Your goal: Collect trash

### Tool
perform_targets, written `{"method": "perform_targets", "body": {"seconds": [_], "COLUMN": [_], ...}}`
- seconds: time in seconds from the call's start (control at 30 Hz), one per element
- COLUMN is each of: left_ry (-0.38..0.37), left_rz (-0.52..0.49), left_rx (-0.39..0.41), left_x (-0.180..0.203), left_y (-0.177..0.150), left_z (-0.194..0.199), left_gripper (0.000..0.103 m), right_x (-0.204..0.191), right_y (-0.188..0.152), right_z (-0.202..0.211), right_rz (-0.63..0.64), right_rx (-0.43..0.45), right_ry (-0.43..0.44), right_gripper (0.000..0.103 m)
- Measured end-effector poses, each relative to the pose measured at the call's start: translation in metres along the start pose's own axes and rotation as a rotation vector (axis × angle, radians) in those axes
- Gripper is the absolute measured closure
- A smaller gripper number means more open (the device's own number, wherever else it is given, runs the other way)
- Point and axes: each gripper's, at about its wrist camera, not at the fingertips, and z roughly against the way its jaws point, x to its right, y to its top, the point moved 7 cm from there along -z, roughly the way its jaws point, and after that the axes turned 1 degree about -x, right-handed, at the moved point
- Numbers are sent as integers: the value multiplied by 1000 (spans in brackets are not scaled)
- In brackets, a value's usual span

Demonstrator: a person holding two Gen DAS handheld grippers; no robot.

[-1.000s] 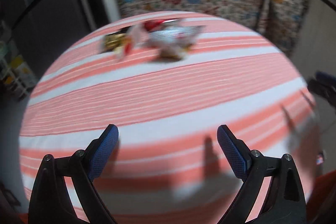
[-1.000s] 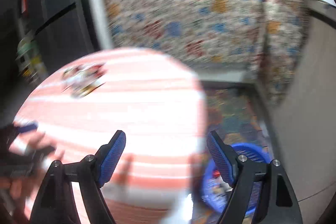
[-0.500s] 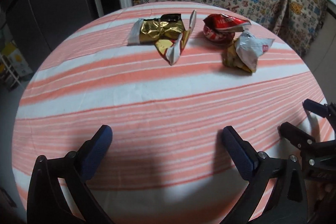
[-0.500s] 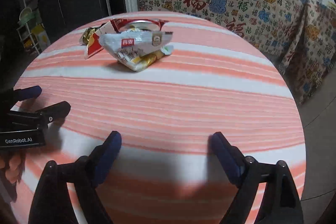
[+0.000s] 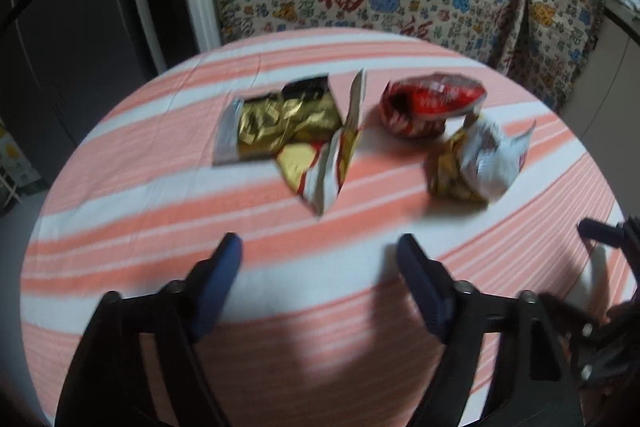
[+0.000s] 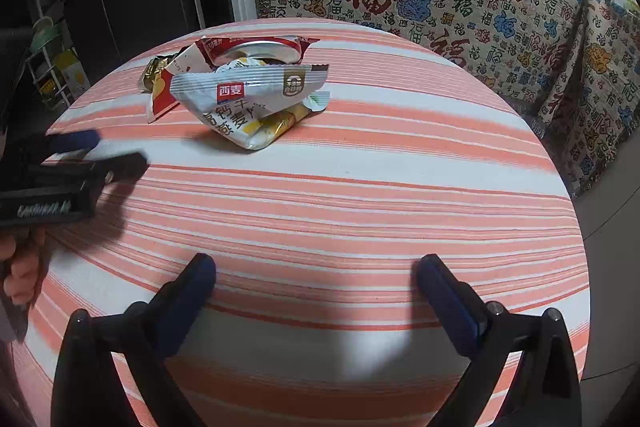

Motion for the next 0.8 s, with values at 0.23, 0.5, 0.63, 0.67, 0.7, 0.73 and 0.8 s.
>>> {"method": "perform_targets", "body": {"seconds": [0.23,0.5,0.63,0.67,0.7,0.73,0.8], "left_ry": [8,-43,-51,-48,-49,-51,-66], "left_rz": [-6,37,63,74,89,102,133], "left_rx": [66,53,19,4,-11,-22,-38], "left_x": [9,14,12,11,10,9,9], "left_y": [39,14,-15,-25,-35,-44,-64], "left_z": [-7,11,51,60,68,74,84], "left_gripper": [58,94,94,94,94,94,93], "right_x": [0,-1,-1,-1,-1,-1,-1], "right_y": [0,0,0,0,0,0,1], "right_z": [0,0,0,0,0,0,0], "right_rz": [0,0,-1,0,-1,-1,-1], "right_rx": [-2,-3,-3,-3,-3,-3,-3], "right_ry": [-4,-4,-5,-5,-5,-5,-5], "right_gripper": [0,0,0,0,0,0,0]}}
